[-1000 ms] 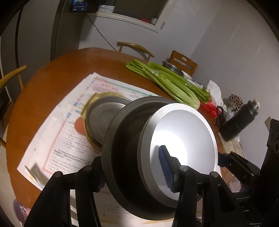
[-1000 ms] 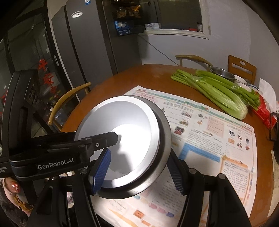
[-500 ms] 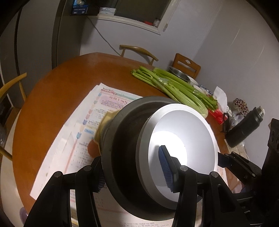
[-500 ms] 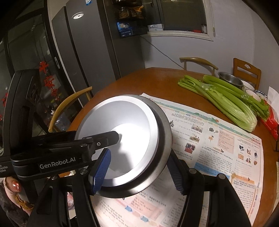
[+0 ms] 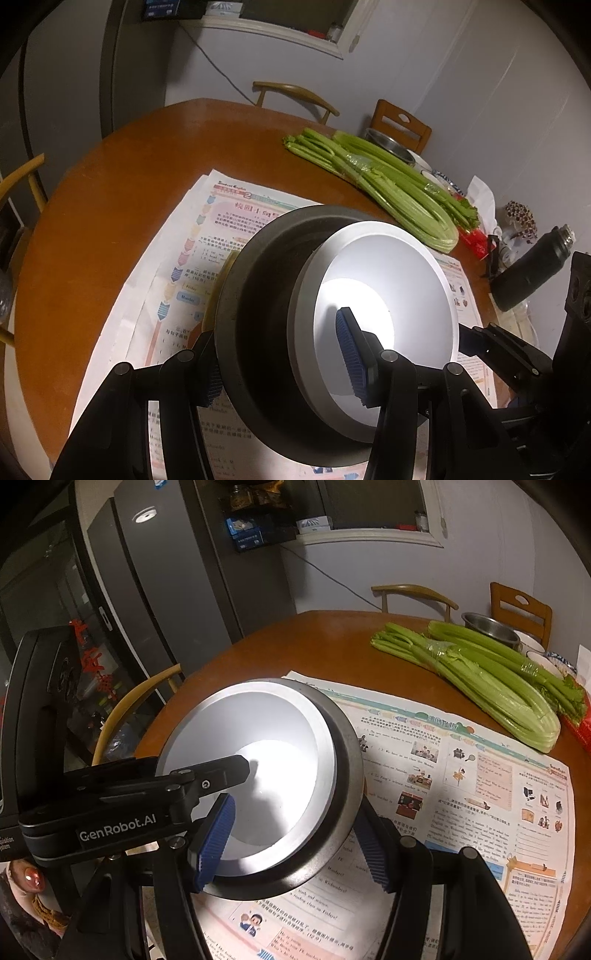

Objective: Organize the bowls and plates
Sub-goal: 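Lift and carry the nested bowl stack with the left gripper toward the grey tray, then lower the bowl stack onto the grey tray and open the left gripper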

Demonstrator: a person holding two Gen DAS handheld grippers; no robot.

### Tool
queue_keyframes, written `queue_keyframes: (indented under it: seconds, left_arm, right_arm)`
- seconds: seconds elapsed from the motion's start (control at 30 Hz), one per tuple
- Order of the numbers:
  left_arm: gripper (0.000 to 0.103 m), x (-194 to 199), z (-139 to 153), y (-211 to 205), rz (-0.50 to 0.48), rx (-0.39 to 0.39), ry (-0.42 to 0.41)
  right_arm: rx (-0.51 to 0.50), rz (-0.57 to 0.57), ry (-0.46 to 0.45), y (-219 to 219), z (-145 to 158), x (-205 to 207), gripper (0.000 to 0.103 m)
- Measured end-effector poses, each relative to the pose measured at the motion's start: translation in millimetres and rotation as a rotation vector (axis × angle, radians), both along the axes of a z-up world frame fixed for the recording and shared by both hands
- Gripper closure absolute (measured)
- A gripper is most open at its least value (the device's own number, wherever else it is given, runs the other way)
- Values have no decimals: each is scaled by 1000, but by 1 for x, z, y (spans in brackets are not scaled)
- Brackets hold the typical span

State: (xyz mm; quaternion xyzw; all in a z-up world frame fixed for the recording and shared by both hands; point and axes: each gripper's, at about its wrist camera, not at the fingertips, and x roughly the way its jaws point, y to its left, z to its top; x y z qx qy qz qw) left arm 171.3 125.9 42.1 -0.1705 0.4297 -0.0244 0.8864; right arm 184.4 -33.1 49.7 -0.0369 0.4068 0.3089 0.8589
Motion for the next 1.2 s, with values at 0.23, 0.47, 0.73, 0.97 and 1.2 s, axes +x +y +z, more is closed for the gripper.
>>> queue_keyframes:
  seconds: [0.23,0.47,0.73,0.97,1.2]
  left_arm:
    - [49,12,-11,2,-10,8,17]
    - [49,18,-21,4,-13,14,29]
    - [49,17,-26,5,-10,33,19]
    - [49,15,-30,6,-4,62,17]
    - [49,12,-30,6,-5,69,15]
  right_arm:
    - [-10,-15,27,7,-12,13,38]
    - [-27,-27,49,12,-23,18,38]
    - [-41,-34,63,17,-32,19,38]
    - [-62,-42,62,22,-38,19,38]
    - [-105,-66,26,25,-40,18,38]
